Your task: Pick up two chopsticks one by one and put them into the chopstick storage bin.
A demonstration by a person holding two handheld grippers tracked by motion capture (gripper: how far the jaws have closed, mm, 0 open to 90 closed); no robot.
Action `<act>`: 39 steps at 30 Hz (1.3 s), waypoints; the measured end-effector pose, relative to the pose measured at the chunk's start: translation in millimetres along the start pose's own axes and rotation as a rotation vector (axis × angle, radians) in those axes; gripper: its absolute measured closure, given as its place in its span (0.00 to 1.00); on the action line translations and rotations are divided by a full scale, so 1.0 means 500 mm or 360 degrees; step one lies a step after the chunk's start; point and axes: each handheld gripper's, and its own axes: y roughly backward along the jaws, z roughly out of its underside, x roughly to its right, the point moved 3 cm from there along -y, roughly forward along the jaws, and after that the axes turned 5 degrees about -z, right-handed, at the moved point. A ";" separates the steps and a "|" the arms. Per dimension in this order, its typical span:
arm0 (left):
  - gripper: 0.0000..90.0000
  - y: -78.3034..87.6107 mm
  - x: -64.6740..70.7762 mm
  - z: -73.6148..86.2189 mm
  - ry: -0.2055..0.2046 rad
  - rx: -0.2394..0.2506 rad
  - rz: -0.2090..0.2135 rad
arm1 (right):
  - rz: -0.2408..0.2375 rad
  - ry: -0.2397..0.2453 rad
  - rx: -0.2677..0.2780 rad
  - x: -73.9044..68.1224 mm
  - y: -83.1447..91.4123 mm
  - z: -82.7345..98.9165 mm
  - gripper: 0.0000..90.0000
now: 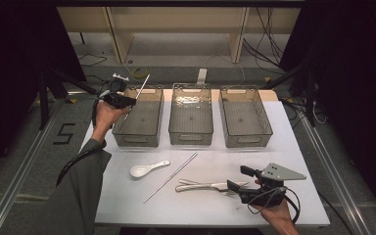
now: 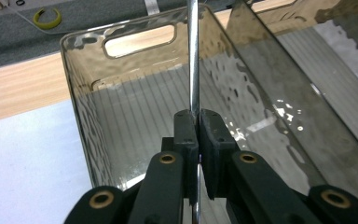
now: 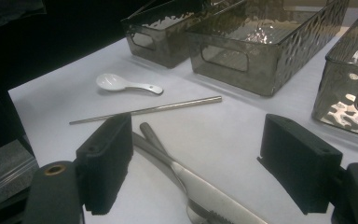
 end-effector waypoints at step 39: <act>0.23 0.101 0.188 0.134 -0.0195 0.0006 0.0304 | -0.0022 0.0006 0.0010 -0.011 -0.001 -0.007 0.29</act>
